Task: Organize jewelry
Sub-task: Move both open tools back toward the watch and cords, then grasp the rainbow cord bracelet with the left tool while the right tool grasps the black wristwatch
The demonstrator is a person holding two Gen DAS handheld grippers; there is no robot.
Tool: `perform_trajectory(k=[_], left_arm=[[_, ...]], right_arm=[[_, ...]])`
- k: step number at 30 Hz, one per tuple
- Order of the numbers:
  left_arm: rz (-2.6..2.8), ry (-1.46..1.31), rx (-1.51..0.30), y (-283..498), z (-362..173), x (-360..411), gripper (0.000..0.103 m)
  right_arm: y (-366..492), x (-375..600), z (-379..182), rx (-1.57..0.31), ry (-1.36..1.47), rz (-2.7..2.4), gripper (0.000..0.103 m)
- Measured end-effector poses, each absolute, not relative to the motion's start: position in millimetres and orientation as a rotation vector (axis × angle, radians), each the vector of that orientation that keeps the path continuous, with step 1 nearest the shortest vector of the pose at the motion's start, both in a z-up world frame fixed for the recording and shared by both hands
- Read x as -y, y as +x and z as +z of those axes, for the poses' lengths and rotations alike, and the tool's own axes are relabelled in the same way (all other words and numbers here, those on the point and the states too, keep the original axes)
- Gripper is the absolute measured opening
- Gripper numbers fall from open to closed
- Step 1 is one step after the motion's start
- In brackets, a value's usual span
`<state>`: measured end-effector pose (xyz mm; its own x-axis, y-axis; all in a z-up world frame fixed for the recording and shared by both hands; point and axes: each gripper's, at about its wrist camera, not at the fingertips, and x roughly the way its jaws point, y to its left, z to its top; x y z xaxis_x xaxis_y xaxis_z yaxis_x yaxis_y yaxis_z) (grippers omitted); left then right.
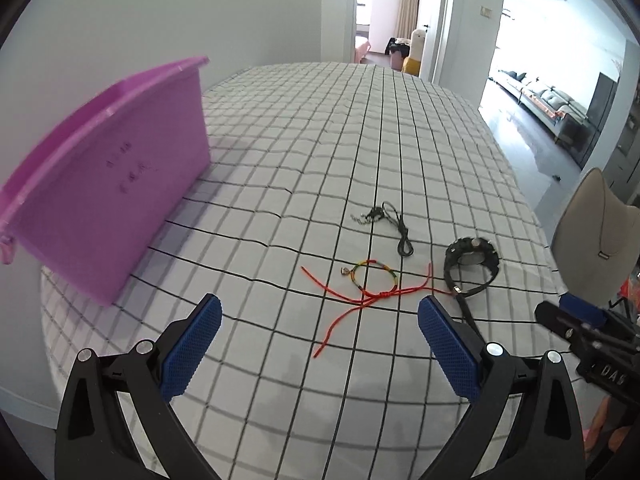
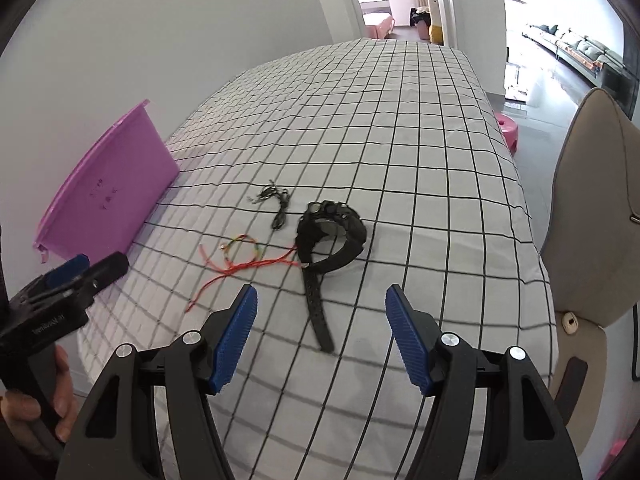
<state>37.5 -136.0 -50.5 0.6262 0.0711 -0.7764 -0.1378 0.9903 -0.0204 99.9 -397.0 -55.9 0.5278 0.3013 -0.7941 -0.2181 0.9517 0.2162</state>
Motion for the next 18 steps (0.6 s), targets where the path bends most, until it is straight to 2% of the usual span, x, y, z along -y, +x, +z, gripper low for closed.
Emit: perform_trajectory(k=[6, 12, 18], left_arm=[[0.083, -0.075, -0.876, 59, -93, 148, 0.097], [0.068, -0.055, -0.817, 78, -110, 156, 0.097], [0.068, -0.037, -0.842, 95, -127, 157, 0.097]], right_arm=[[119, 398, -83, -0.942, 0.140, 0.294, 0.064], [136, 391, -101, -0.899, 0.114, 0.290, 0.064], [151, 391, -114, -0.921, 0.121, 0.275, 0.064]])
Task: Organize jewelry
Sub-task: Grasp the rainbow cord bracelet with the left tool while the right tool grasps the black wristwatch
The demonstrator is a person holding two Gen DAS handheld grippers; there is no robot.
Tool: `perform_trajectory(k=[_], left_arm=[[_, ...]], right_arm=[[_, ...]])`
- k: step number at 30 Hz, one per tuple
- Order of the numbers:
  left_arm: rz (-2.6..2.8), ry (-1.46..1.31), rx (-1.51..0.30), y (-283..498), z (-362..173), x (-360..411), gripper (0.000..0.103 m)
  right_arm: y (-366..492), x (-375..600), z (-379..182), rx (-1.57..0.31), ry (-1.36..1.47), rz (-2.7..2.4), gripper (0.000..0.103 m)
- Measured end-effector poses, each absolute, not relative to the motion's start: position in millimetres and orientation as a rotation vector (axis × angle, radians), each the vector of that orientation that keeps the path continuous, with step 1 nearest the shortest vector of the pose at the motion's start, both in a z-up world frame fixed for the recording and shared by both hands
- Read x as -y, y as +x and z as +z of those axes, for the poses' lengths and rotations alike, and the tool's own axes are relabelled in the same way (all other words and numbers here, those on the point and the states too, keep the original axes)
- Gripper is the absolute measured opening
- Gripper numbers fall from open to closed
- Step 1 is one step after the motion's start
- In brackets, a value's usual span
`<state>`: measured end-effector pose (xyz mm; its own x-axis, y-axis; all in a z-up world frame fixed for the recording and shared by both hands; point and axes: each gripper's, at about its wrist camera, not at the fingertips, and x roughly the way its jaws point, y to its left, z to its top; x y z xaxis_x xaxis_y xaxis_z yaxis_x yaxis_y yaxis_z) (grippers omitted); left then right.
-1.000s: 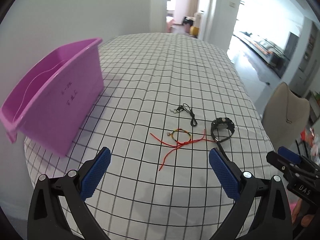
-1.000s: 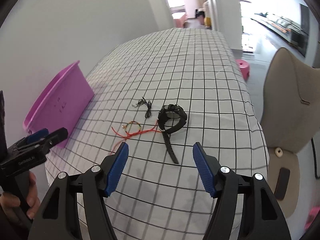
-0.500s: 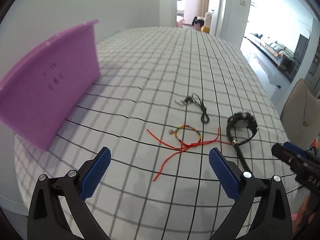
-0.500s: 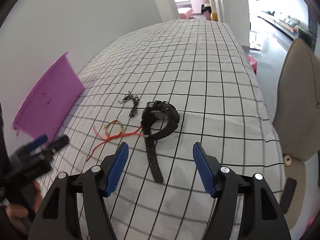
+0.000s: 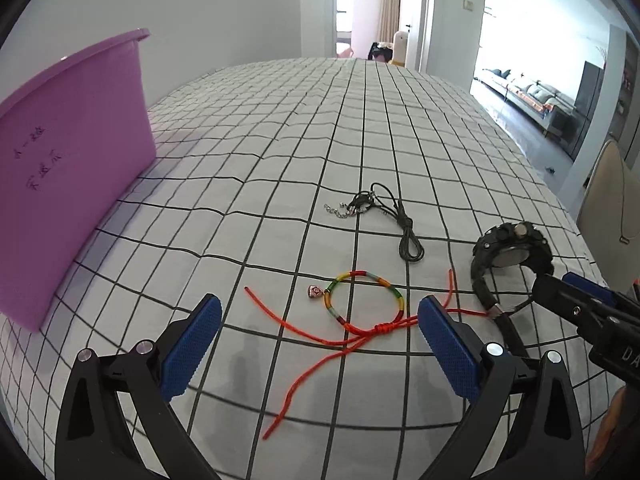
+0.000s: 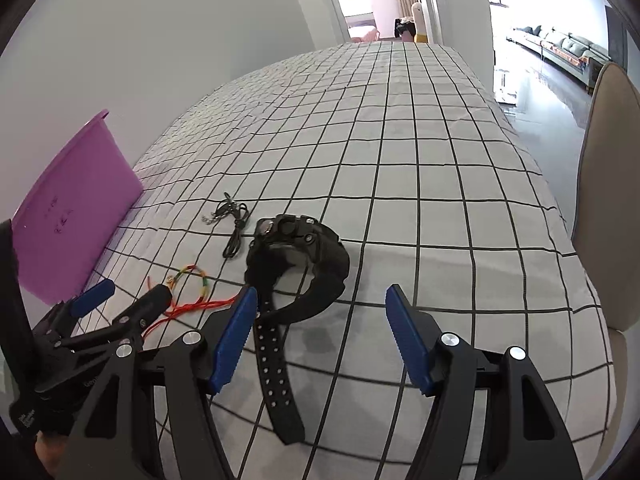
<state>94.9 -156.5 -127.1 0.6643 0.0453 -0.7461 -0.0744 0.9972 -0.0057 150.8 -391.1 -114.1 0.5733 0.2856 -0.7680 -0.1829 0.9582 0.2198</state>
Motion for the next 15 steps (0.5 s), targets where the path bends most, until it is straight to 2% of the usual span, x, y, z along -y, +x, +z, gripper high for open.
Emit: perform_trajectory(k=[15], left_arm=[[0.062, -0.048, -0.866, 114, -139, 151, 0.097]], right_arm=[[167, 378, -127, -0.923, 0.083, 0.245, 0.064]])
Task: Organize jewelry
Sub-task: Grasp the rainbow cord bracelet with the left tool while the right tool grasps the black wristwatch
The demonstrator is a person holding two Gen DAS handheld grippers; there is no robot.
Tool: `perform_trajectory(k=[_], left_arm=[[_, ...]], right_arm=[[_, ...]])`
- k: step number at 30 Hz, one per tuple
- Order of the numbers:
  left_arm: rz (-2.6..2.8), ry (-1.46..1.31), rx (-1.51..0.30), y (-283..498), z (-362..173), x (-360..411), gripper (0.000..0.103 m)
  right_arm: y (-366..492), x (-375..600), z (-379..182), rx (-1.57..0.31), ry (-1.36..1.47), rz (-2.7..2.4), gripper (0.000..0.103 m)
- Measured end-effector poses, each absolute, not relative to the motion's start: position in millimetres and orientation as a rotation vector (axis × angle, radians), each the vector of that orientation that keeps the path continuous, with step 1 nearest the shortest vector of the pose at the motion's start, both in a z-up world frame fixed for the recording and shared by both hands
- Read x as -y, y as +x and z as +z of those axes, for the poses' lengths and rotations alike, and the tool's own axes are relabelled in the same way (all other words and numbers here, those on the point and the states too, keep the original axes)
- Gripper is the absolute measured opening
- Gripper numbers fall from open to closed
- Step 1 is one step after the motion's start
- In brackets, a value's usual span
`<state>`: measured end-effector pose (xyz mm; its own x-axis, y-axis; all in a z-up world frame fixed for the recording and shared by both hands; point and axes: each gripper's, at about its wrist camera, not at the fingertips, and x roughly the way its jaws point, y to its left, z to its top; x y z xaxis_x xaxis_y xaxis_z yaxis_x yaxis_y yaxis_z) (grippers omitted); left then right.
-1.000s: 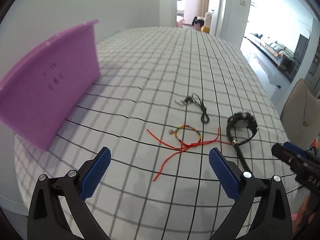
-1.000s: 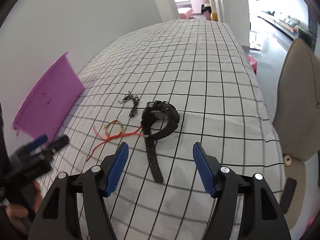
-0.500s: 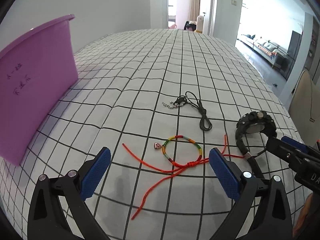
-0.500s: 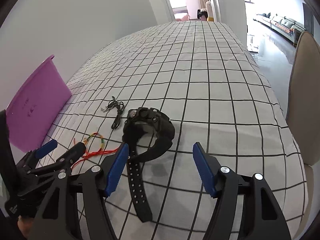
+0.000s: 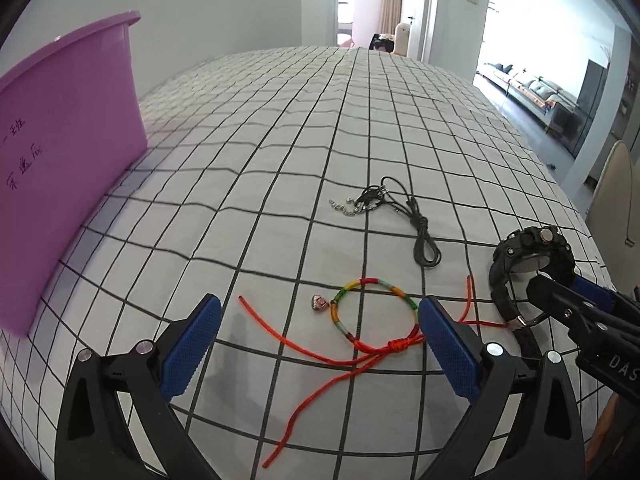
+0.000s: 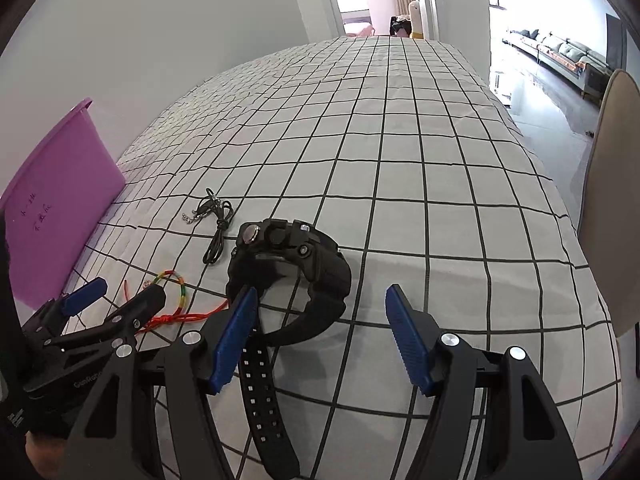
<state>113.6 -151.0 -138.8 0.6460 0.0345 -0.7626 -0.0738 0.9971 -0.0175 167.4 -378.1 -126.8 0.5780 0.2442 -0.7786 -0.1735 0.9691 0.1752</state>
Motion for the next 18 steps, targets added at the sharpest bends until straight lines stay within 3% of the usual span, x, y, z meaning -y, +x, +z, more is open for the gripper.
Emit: perform_trajectory(k=[18], left_arm=[[0.046, -0.059, -0.918, 131, -150, 154, 0.097]], right_arm=[[178, 377, -132, -0.926, 0.064, 0.219, 0.064]])
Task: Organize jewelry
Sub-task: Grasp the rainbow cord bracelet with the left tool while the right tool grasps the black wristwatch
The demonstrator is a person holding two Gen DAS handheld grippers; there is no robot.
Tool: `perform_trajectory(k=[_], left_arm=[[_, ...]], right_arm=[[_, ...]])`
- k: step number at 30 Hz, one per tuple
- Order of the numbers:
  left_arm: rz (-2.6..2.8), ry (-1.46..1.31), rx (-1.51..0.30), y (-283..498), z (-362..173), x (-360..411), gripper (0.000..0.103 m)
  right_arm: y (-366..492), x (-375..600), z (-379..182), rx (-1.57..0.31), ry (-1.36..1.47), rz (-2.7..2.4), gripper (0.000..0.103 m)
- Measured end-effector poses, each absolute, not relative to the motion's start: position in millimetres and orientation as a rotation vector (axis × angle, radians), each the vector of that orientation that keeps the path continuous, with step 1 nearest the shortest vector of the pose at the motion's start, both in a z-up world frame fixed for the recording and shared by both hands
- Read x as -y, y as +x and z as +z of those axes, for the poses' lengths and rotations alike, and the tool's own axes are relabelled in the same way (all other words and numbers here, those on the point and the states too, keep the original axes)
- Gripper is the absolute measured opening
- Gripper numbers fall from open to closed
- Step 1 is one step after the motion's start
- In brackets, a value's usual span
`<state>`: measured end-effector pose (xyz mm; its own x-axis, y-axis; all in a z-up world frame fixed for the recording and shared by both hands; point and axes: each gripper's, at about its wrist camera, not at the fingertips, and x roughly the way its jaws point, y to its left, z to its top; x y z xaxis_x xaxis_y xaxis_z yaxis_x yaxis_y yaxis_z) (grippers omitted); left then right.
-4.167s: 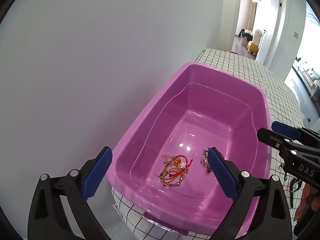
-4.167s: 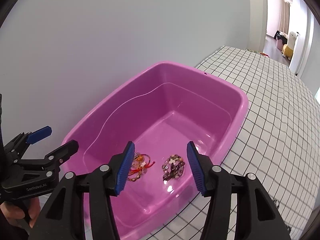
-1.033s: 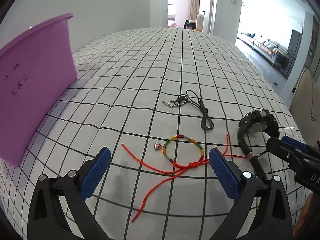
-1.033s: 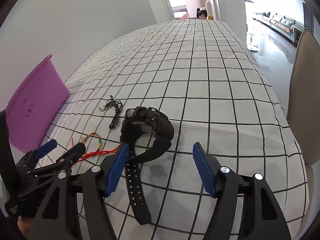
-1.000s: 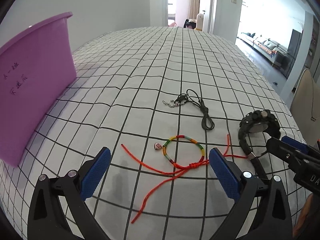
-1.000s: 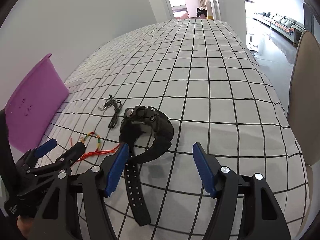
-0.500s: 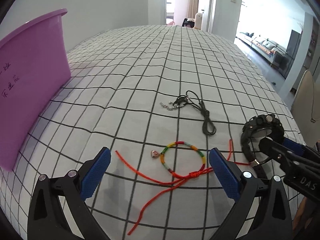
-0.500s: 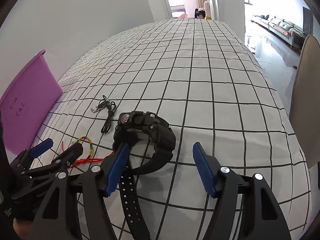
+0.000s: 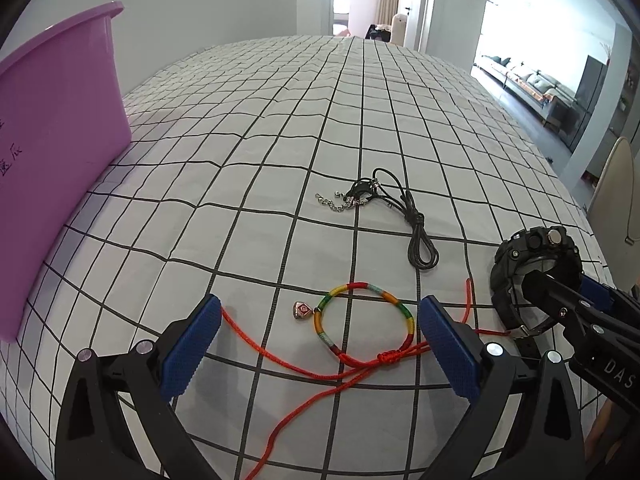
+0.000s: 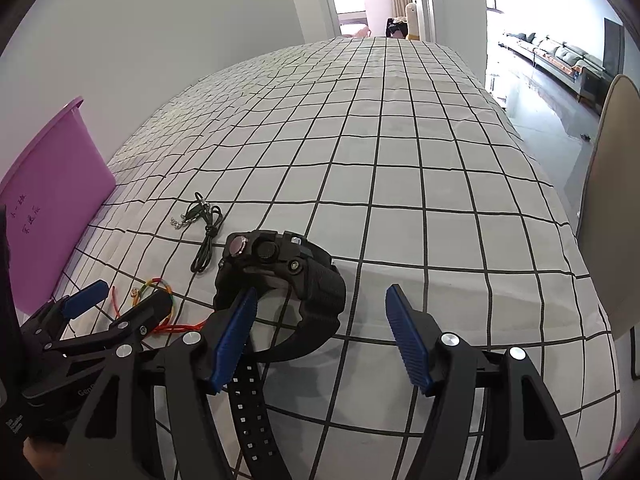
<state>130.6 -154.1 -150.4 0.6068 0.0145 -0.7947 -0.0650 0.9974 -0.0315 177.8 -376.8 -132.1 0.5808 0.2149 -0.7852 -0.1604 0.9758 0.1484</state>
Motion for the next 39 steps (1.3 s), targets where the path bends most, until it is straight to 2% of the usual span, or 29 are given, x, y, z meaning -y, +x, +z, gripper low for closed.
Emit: perform_trajectory(k=[17, 20, 22, 26, 30, 32, 34, 35, 37, 39], left_arm=[[0.074, -0.049, -0.963, 139, -156, 156, 0.097], [0.071, -0.047, -0.961, 139, -155, 157, 0.095], [0.063, -0.041, -0.953, 137, -154, 159, 0.091], [0.045, -0.029, -0.934, 132, -152, 166, 0.077], [0.031, -0.026, -0.915, 126, -150, 171, 0.057], [0.034, -0.029, -0.904, 122, -150, 171, 0.045], [0.046, -0.034, -0.897, 119, -149, 170, 0.027], [0.050, -0.036, -0.895, 118, -148, 171, 0.022], [0.057, -0.036, -0.893, 116, -148, 172, 0.005], [0.057, -0.038, -0.893, 115, -148, 171, 0.005]], right_arm=[[183, 364, -137, -0.912, -0.024, 0.183, 0.064], [182, 362, -138, -0.913, -0.042, 0.184, 0.062], [182, 360, -138, -0.911, -0.047, 0.193, 0.057], [181, 355, -138, -0.907, -0.053, 0.220, 0.045], [181, 354, -139, -0.907, -0.043, 0.222, 0.044], [181, 355, -139, -0.906, -0.044, 0.222, 0.044], [181, 355, -139, -0.905, -0.043, 0.222, 0.043], [180, 356, -139, -0.904, -0.042, 0.221, 0.043], [180, 356, -138, -0.902, -0.045, 0.221, 0.043], [179, 356, -138, -0.899, -0.044, 0.224, 0.042]])
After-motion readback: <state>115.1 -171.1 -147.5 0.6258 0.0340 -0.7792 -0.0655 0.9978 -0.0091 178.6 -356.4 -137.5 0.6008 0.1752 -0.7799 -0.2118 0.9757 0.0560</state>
